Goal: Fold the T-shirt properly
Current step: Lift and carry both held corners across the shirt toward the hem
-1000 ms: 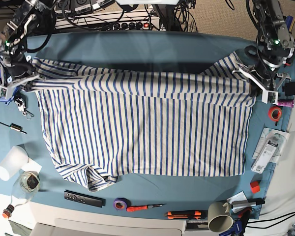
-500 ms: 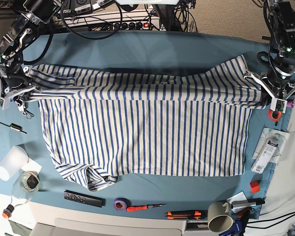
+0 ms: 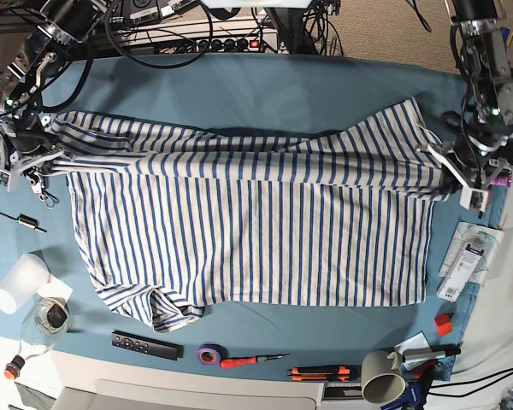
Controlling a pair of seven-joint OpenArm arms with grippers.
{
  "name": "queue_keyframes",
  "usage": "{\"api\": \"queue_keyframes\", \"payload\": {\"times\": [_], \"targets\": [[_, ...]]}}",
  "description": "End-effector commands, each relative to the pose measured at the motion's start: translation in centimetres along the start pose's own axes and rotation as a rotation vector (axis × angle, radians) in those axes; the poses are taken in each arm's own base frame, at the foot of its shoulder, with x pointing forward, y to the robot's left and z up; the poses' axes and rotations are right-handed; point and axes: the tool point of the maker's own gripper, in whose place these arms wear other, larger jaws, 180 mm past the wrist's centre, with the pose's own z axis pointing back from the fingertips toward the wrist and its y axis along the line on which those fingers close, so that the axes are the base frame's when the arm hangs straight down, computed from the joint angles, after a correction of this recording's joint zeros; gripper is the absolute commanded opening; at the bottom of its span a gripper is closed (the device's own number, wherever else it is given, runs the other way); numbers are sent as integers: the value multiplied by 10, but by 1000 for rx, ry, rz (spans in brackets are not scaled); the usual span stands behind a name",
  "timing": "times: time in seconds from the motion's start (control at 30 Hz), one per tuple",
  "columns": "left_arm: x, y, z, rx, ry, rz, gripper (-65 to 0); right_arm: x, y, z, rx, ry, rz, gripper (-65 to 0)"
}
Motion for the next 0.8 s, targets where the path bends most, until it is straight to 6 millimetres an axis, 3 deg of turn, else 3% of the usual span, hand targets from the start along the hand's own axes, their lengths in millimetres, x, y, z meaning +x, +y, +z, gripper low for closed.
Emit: {"api": "queue_keyframes", "payload": {"times": [0.0,0.23,0.47,0.77], "targets": [[20,14,1,41,-50,-15,-650,26,-7,2,-23,-73,17,-650],[40,21,-10,47,-81,5,-650,44,8,-24,-8,-68,12,-650],[34,28,-26,44,-49,57,-650,53,21,-55,48,-32,-77,-650],[33,16,-39,-39,-42,77,-650,69,17,-59,18,-57,-71,-650]]}}
